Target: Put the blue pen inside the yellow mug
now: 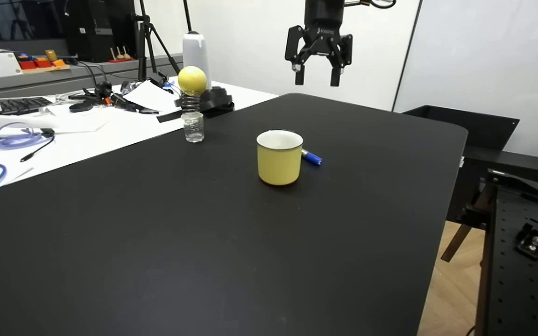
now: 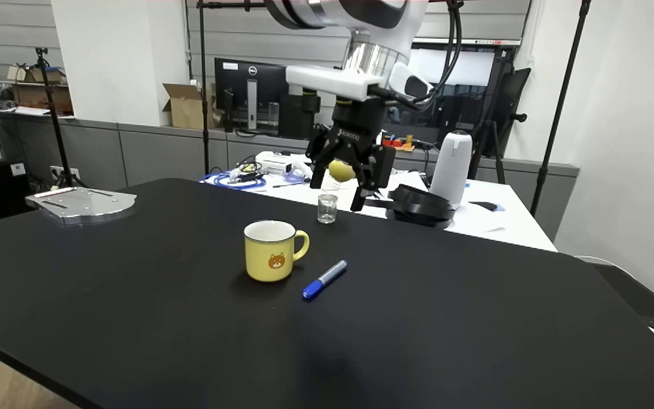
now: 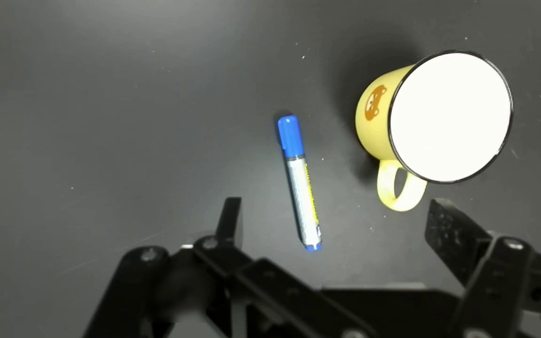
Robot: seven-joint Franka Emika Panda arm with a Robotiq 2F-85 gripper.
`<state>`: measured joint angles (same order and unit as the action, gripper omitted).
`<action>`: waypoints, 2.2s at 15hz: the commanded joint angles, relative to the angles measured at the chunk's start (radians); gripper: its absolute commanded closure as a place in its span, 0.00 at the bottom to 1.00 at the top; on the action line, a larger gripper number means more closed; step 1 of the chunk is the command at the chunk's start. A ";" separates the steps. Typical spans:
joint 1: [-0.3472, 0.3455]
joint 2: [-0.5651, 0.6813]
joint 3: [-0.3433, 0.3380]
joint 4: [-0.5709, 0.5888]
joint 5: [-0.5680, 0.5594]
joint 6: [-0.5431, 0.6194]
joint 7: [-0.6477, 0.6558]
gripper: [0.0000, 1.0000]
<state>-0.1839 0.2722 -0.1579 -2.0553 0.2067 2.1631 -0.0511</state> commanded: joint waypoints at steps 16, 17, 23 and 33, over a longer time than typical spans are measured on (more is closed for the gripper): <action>0.010 0.263 0.020 0.089 -0.130 0.144 0.020 0.00; 0.012 0.272 0.024 0.094 -0.128 0.148 0.018 0.00; 0.008 0.309 0.041 0.120 -0.123 0.152 0.007 0.00; -0.006 0.364 0.058 0.148 -0.116 0.169 -0.037 0.00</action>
<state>-0.1732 0.6101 -0.1169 -1.9443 0.0944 2.3380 -0.0752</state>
